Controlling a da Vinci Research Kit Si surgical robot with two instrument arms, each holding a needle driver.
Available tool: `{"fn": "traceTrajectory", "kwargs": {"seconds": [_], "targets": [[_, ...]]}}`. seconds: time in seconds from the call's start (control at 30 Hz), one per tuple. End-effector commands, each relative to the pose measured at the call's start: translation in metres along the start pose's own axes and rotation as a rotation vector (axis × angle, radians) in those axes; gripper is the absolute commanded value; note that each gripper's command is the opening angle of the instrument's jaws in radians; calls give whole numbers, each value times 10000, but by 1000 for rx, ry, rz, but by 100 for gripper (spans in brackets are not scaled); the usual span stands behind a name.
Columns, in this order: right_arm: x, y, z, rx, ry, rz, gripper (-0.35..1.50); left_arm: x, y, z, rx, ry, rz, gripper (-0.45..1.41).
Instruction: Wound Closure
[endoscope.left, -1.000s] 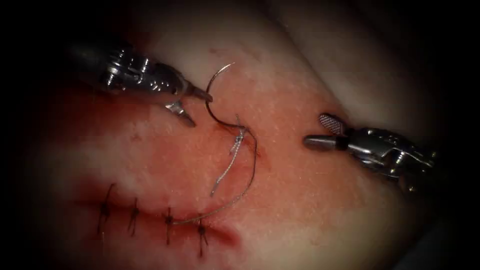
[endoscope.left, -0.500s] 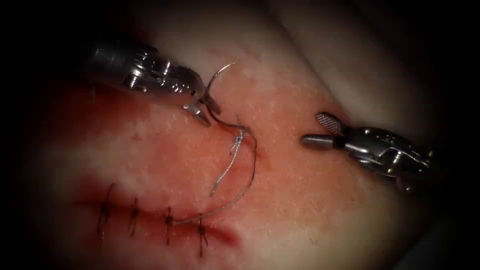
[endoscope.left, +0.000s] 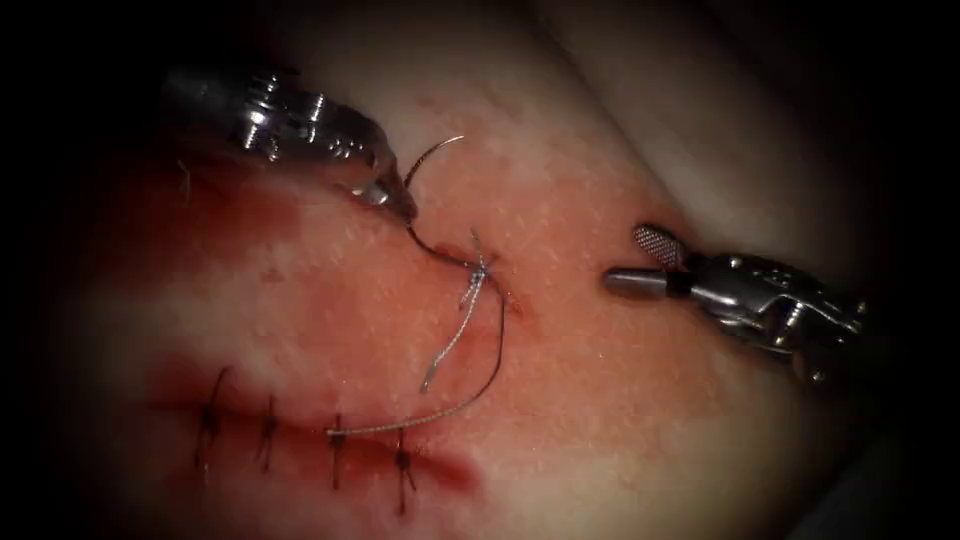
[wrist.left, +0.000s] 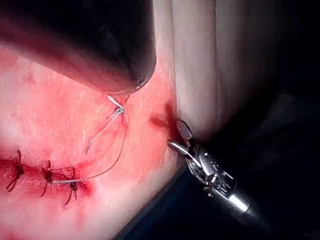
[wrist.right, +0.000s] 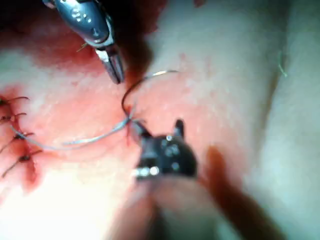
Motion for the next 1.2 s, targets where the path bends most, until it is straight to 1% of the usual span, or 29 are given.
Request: {"fn": "traceTrajectory", "kwargs": {"seconds": [0.03,0.17,0.23,0.27,0.3,0.33,0.37,0.4,0.43,0.47,0.53,0.6,0.73,0.87,1.03,1.13,1.2], "targets": [[-5,0,4,-1,-1,1,111,-2,0,0,-6,-2,9,-35],[-5,0,5,-2,0,1,111,-25,15,-28,-21,-25,26,-35],[-5,0,6,-4,0,1,111,-34,16,-34,-12,-44,25,-33],[-5,-1,8,-5,1,1,111,-35,4,-26,-1,-52,5,23],[-6,-2,8,-5,1,1,111,-33,0,-22,8,-55,-22,34],[-6,-2,8,-6,2,1,111,-31,-3,-18,23,-61,-36,32],[-6,-2,8,-5,2,-5,111,-29,-5,-15,34,-65,-51,27],[-6,-2,7,-5,2,-5,111,-26,-7,-10,40,-68,-54,27],[-6,-1,7,-5,2,-5,111,-23,-8,-7,43,-70,-63,32],[-6,-1,8,-6,2,-5,111,-18,-10,1,45,-71,-76,46],[-7,-1,8,-6,2,-6,113,-13,-12,11,52,-76,-86,50],[-7,-1,8,-6,3,-6,113,-10,-10,24,52,-81,-86,63],[-8,0,8,-6,4,-12,113,-10,-7,35,53,-85,-86,69],[-10,1,10,-6,5,-14,113,-9,-10,48,49,-84,-88,69],[-12,2,11,-7,7,-15,113,-15,-10,62,41,-86,-86,69],[-12,1,12,-8,7,-15,115,-16,-14,73,39,-89,-86,64],[-12,0,12,-8,8,-15,115,-16,-14,80,11,-81,-78,56]]}}
